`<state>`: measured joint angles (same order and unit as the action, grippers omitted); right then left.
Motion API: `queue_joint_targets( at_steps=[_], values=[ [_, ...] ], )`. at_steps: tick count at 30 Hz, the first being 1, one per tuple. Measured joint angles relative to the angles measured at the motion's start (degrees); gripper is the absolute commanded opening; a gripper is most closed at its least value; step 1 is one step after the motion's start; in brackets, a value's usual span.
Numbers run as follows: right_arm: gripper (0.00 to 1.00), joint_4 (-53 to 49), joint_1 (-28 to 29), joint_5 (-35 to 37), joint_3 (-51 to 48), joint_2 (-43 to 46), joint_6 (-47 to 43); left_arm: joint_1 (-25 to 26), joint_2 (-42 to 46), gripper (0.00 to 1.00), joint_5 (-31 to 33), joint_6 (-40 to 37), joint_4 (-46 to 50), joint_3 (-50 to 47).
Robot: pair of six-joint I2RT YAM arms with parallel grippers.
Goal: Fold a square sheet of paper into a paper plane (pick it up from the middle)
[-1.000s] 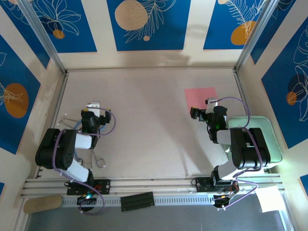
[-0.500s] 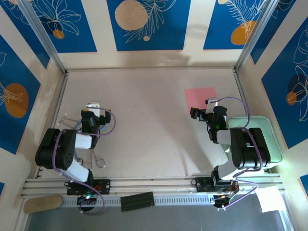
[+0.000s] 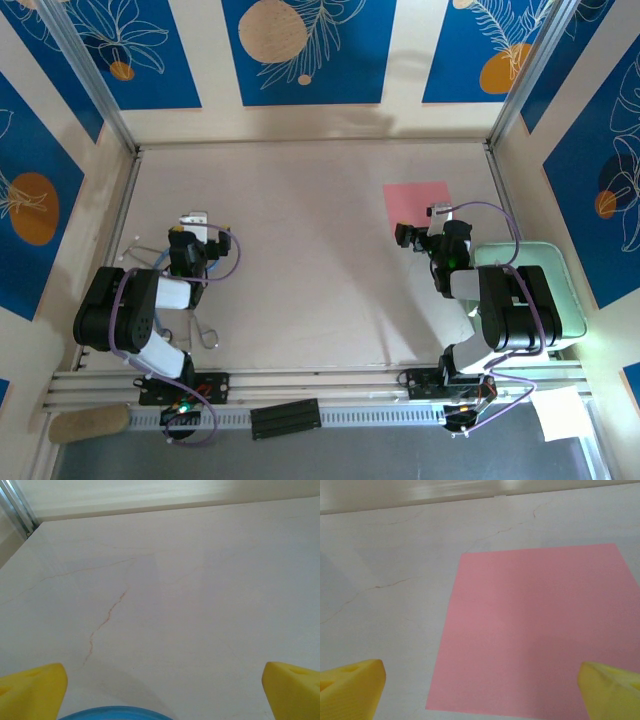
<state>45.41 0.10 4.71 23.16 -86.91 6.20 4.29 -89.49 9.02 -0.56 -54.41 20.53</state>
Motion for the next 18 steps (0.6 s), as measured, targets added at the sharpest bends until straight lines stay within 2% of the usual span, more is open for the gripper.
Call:
queue_joint_targets(
  at_steps=[5,10,13,18],
  values=[
    [0.99,-0.22,0.0,-0.02,0.0,0.09,-0.04,0.0,0.04,1.0,-0.04,-0.04,-0.44,-0.13],
    [0.99,-9.33,1.38,1.16,3.19,4.85,-0.74,0.0,3.93,0.99,0.0,-0.24,1.7,-1.14],
    [0.99,-15.65,3.87,3.3,7.08,9.16,-0.83,0.0,10.12,0.99,0.33,-0.17,6.03,-0.87],
    [0.99,-27.06,10.29,6.56,16.0,12.24,1.77,0.0,19.61,0.99,1.84,4.83,21.22,5.4]
  ],
)
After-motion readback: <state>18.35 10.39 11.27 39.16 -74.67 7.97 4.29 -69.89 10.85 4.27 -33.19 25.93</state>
